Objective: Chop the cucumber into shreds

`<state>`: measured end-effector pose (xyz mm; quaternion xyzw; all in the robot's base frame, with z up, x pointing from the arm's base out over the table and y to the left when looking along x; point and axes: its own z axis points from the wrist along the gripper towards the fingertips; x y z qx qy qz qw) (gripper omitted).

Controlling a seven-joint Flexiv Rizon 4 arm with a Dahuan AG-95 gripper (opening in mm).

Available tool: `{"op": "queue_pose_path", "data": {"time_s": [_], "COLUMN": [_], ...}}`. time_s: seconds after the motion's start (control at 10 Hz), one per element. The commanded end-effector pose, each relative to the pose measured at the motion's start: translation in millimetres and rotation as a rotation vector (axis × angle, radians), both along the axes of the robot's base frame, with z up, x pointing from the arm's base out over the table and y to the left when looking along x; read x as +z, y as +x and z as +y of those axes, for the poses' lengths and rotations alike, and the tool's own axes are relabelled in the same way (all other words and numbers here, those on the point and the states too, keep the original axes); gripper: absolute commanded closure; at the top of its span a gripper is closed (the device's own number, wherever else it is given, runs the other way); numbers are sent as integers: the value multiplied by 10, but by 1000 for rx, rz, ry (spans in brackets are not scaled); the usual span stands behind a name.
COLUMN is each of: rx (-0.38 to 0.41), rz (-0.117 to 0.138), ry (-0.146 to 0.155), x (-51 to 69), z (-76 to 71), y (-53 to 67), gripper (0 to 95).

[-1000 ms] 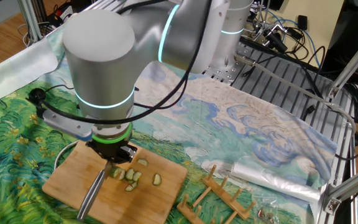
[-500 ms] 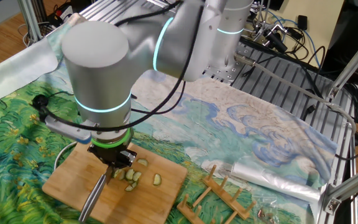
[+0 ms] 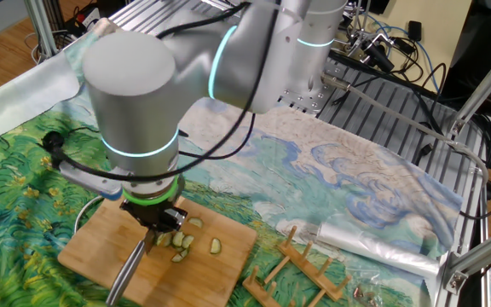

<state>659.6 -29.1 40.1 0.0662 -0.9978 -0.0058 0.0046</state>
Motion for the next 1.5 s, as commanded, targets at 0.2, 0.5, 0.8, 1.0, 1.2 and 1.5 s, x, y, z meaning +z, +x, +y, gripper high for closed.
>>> {"op": "queue_pose_path", "data": {"time_s": [0.2, 0.5, 0.8, 1.0, 1.2, 1.5], "rx": [-6, 3, 0, -15, -20, -20], "rz": [-8, -32, -50, -42, -65, -85], "ry": [23, 10, 12, 19, 15, 12], "x": [76, 32, -58, 41, -32, 24], "z": [-1, 4, 12, 15, 40, 55], "y": [-21, -26, -33, -34, -119, -65], "gripper": [950, 950, 950, 950, 950, 950]}}
